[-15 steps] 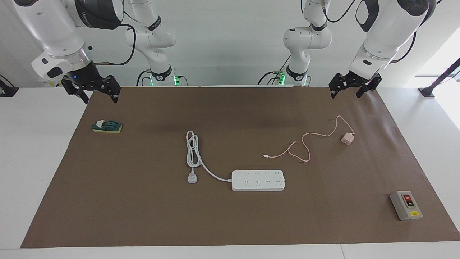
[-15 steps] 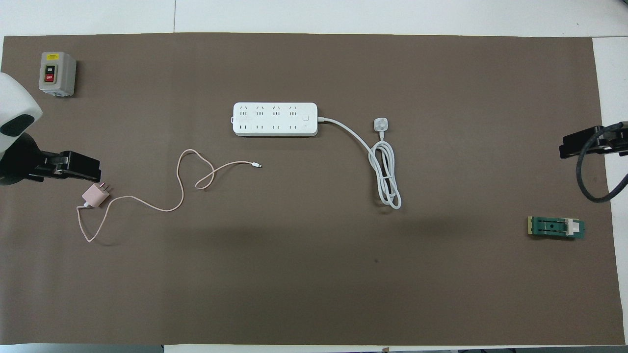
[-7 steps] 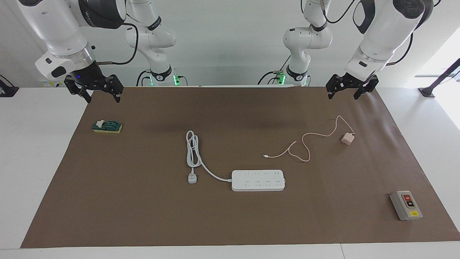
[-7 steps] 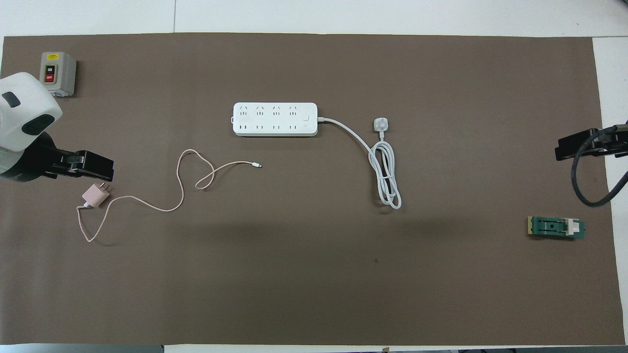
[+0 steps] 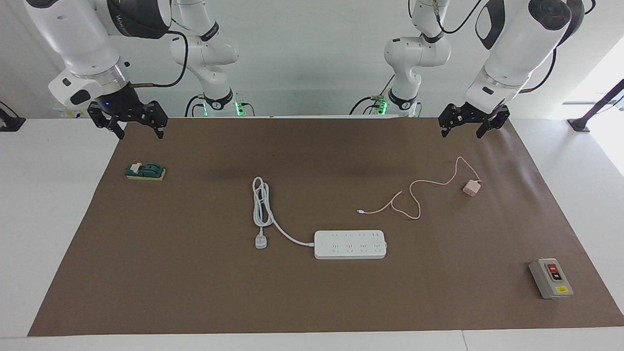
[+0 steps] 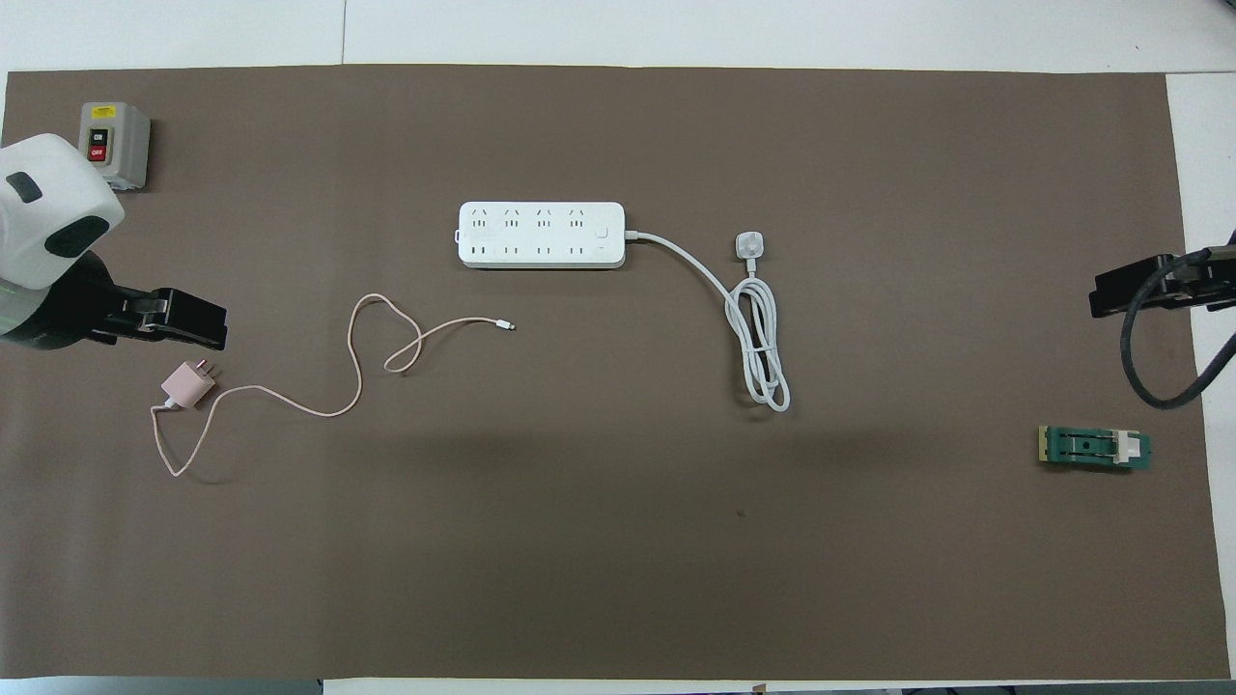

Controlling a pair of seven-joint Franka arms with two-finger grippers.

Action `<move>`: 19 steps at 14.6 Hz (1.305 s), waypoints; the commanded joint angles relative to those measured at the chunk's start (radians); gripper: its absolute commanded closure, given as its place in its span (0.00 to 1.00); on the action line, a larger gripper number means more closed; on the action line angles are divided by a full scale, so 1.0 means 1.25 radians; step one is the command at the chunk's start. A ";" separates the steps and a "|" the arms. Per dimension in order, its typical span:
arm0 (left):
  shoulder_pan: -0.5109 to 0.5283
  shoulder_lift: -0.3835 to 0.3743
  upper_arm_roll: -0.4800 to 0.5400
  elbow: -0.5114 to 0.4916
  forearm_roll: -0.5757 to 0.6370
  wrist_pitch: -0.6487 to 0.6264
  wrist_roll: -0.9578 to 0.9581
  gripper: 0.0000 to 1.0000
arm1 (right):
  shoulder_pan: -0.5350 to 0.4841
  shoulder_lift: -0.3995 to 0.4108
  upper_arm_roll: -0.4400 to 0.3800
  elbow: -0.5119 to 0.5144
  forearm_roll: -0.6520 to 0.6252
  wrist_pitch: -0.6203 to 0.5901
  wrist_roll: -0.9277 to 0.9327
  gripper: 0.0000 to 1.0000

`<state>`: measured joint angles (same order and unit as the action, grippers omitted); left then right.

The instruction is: Unplug charger and place it aside

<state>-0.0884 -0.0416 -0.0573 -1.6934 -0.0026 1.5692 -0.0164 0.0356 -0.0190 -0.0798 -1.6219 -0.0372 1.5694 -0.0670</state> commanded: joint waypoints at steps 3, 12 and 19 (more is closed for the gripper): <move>-0.007 0.012 0.007 0.020 -0.011 -0.001 0.007 0.00 | -0.016 -0.020 0.010 -0.020 0.014 -0.004 -0.013 0.00; -0.008 0.014 0.009 0.028 -0.010 0.001 0.006 0.00 | -0.017 -0.020 0.009 -0.020 0.027 -0.004 -0.014 0.00; -0.004 0.026 0.008 0.050 -0.010 0.005 0.007 0.00 | -0.016 -0.020 0.009 -0.020 0.027 -0.004 -0.014 0.00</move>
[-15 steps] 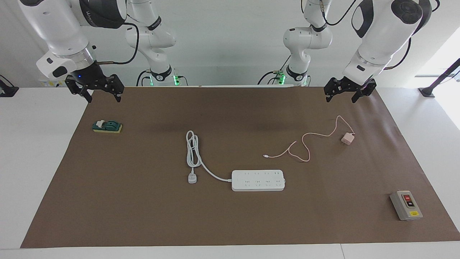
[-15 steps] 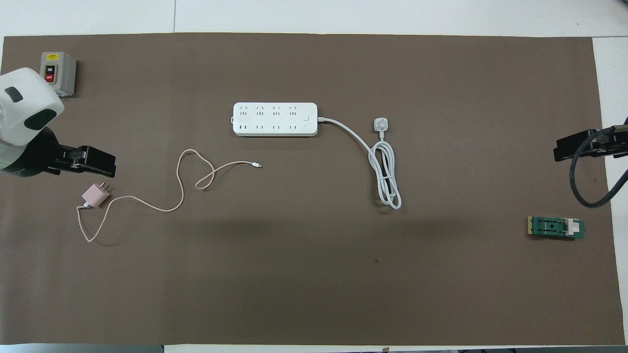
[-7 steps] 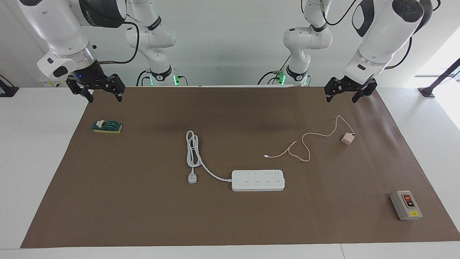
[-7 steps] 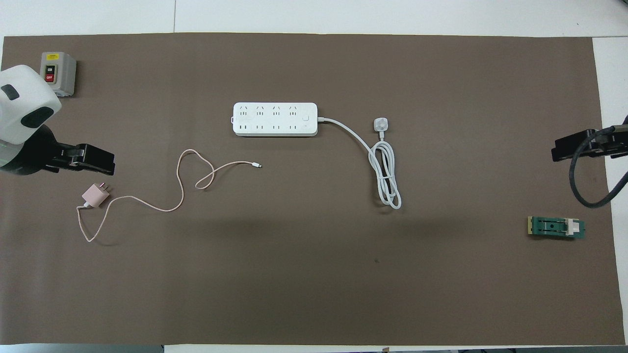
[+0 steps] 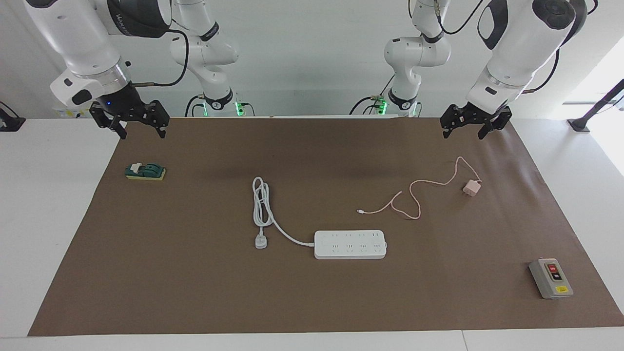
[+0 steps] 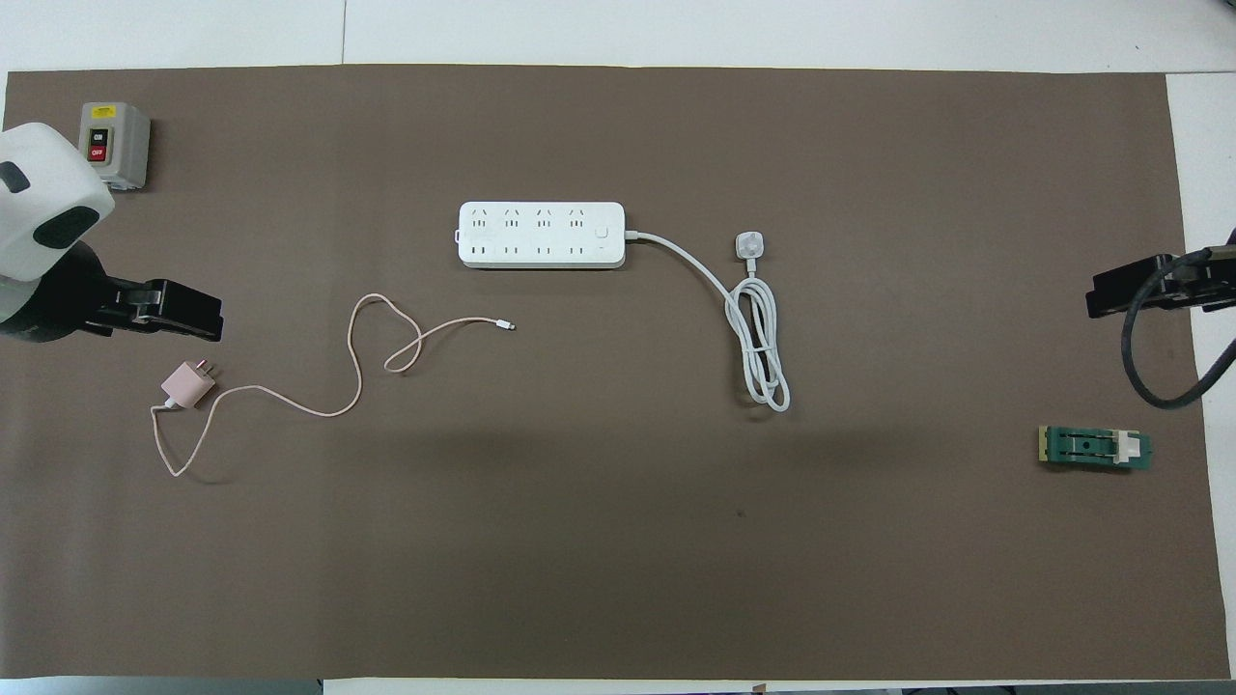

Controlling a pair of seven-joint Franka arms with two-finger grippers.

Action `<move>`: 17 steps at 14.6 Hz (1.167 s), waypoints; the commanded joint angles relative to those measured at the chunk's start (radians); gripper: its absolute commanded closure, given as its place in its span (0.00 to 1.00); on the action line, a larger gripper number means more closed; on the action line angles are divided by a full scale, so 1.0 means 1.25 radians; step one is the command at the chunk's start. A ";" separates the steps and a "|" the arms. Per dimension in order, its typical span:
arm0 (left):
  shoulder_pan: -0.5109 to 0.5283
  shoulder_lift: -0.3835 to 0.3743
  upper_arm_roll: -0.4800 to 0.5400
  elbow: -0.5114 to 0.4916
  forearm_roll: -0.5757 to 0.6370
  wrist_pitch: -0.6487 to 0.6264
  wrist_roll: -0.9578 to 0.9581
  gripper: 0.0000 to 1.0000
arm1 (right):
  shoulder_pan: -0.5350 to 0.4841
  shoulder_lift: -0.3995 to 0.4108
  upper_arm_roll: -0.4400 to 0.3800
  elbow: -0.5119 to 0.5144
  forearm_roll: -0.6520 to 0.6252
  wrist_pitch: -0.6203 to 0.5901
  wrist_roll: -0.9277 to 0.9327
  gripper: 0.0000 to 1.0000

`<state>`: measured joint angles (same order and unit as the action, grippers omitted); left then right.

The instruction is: Unplug charger and place it aside

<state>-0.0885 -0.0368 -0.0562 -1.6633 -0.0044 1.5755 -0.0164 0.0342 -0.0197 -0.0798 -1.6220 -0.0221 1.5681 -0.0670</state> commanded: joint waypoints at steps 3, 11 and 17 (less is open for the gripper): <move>-0.002 0.028 0.007 0.026 -0.009 0.005 0.009 0.00 | -0.015 -0.020 0.009 -0.020 0.015 -0.003 -0.014 0.00; -0.002 0.029 0.008 0.033 -0.008 0.007 0.011 0.00 | -0.015 -0.020 0.009 -0.020 0.015 -0.003 -0.014 0.00; -0.002 0.031 0.008 0.033 -0.008 0.008 0.012 0.00 | -0.015 -0.020 0.007 -0.020 0.015 -0.002 -0.015 0.00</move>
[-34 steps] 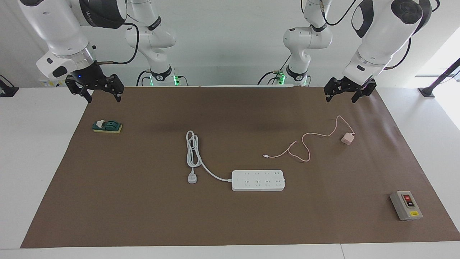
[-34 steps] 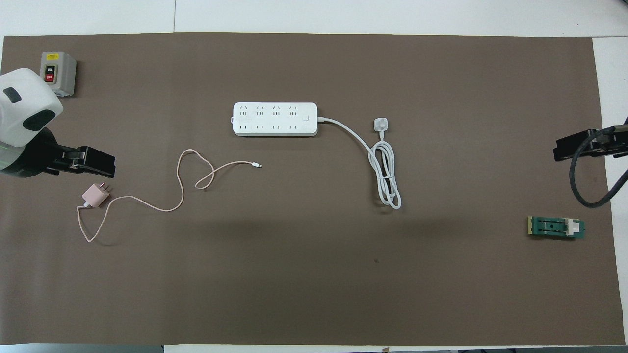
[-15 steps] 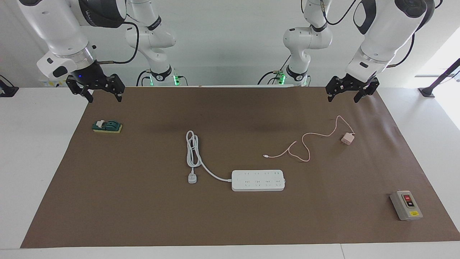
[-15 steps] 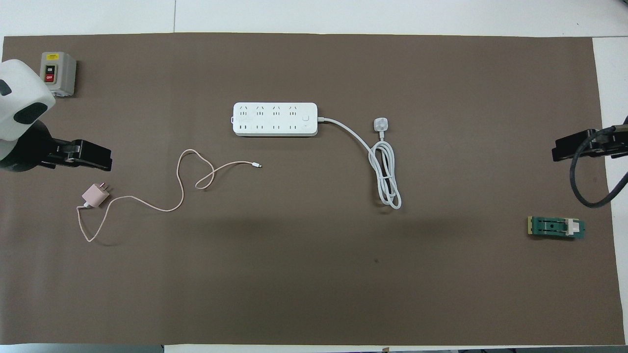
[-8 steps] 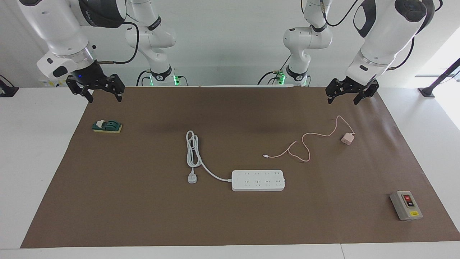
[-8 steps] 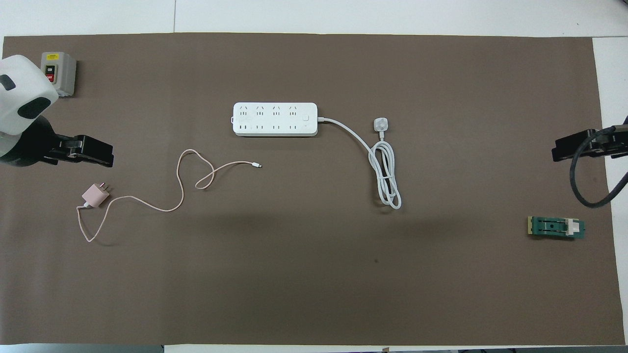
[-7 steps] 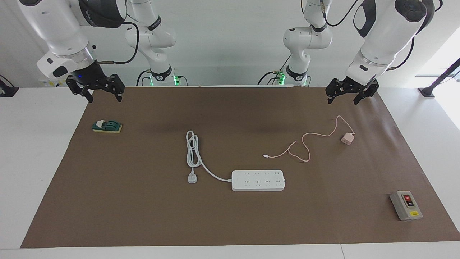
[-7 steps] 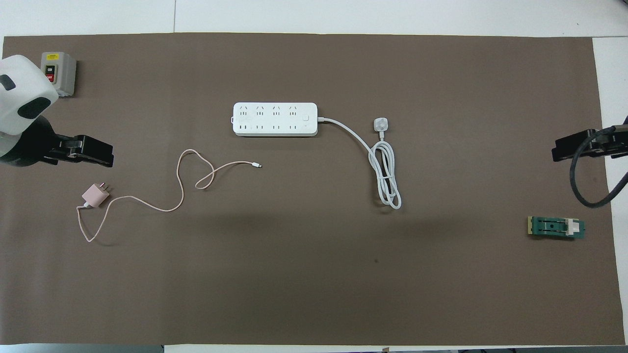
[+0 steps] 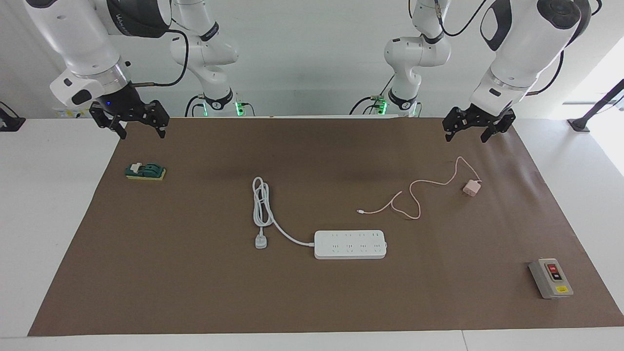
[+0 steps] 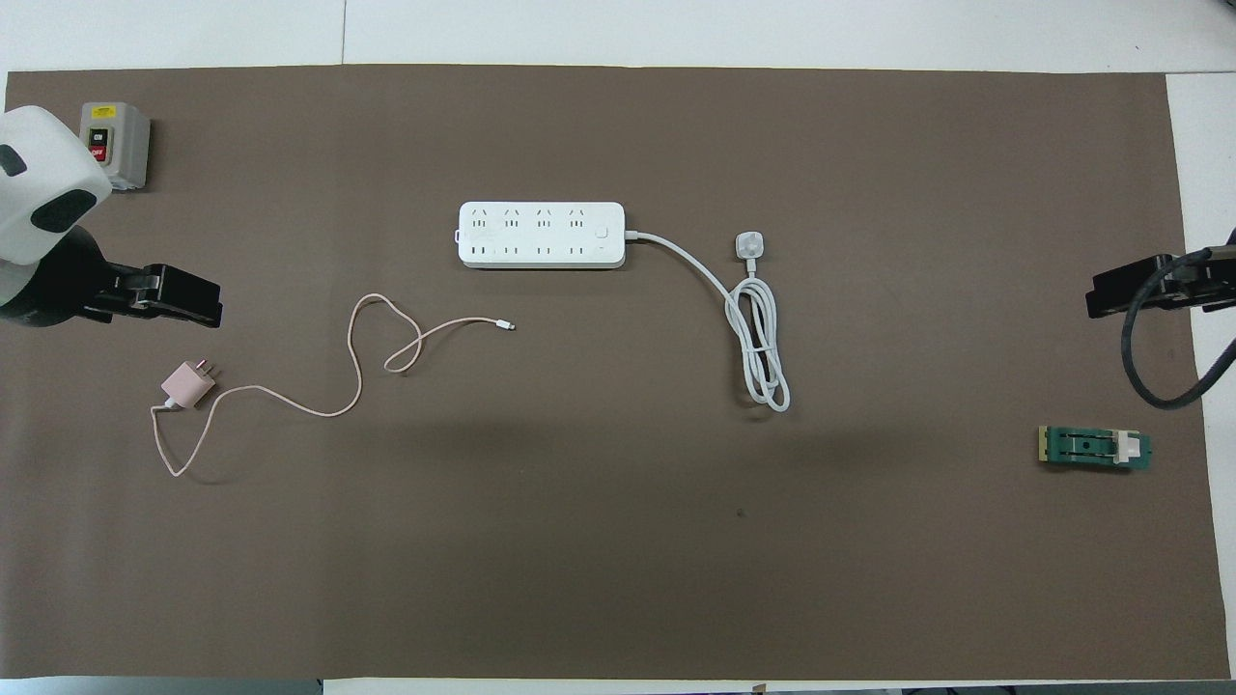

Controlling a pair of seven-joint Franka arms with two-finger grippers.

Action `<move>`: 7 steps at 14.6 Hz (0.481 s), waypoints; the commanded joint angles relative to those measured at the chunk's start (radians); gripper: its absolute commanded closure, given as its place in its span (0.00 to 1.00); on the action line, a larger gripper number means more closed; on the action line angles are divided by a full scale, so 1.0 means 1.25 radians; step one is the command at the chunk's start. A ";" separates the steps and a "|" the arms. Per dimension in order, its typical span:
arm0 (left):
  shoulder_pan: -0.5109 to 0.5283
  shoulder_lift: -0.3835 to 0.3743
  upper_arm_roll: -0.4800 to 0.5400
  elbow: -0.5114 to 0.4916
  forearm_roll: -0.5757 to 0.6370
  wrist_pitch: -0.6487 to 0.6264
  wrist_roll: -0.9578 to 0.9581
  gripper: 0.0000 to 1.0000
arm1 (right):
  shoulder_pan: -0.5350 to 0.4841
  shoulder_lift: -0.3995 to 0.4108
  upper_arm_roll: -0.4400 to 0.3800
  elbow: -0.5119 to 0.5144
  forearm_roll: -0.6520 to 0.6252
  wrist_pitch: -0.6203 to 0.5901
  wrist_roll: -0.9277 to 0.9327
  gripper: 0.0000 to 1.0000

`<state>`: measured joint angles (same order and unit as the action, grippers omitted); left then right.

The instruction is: Unplug charger and place it aside

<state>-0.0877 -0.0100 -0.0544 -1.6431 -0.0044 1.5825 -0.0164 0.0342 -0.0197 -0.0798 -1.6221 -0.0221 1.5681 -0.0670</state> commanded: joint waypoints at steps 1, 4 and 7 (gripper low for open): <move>-0.002 0.006 0.008 0.019 -0.007 0.002 0.012 0.00 | -0.015 -0.020 0.007 -0.020 0.015 -0.002 -0.015 0.00; -0.002 0.004 0.009 0.039 -0.007 -0.001 0.012 0.00 | -0.015 -0.020 0.007 -0.020 0.015 -0.002 -0.014 0.00; -0.001 0.002 0.012 0.044 -0.007 -0.011 0.012 0.00 | -0.016 -0.020 0.007 -0.020 0.015 -0.002 -0.015 0.00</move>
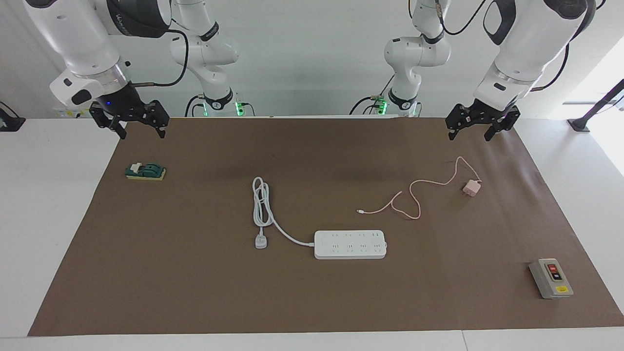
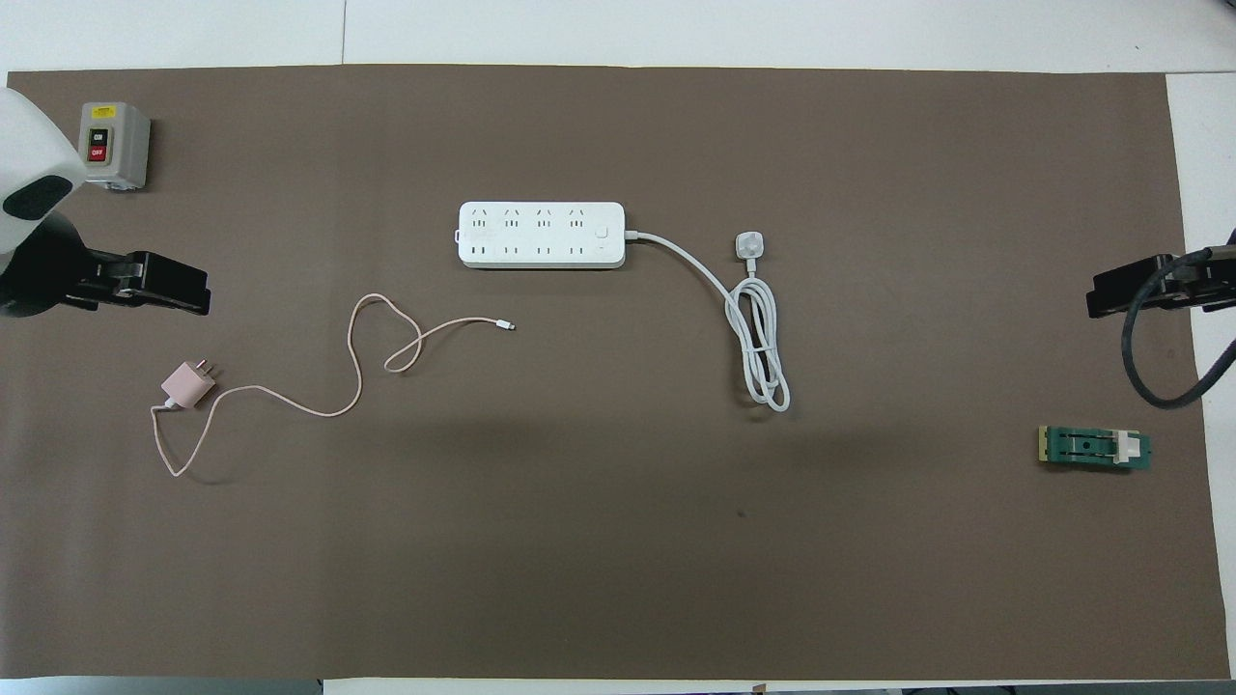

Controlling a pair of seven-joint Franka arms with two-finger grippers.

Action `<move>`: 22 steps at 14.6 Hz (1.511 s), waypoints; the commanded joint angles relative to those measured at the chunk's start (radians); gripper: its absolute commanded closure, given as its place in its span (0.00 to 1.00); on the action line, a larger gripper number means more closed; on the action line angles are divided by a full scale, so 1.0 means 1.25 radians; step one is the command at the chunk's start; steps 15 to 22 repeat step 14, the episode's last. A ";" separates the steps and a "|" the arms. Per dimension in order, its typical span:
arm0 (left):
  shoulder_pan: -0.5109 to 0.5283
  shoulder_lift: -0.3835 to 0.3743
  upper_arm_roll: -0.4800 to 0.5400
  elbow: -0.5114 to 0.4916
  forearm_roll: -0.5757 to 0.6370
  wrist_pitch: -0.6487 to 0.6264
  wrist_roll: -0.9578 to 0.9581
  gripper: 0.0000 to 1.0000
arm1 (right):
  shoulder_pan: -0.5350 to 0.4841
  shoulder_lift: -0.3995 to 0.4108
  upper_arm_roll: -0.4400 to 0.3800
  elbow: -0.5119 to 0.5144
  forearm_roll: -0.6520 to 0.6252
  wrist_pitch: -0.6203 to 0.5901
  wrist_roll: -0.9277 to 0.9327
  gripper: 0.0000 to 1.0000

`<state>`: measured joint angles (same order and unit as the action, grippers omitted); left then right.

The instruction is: Unplug charger and place it aside

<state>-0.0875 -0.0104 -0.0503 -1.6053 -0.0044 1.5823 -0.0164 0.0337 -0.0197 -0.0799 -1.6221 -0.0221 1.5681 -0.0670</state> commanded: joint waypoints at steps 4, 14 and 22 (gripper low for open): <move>0.004 0.000 0.012 0.014 -0.009 -0.032 0.012 0.00 | -0.016 -0.020 0.007 -0.020 0.015 -0.001 -0.015 0.00; 0.004 0.001 0.012 0.014 -0.008 -0.042 0.012 0.00 | -0.016 -0.020 0.007 -0.020 0.015 -0.001 -0.015 0.00; 0.004 0.001 0.012 0.014 -0.008 -0.042 0.012 0.00 | -0.016 -0.020 0.007 -0.020 0.015 -0.001 -0.015 0.00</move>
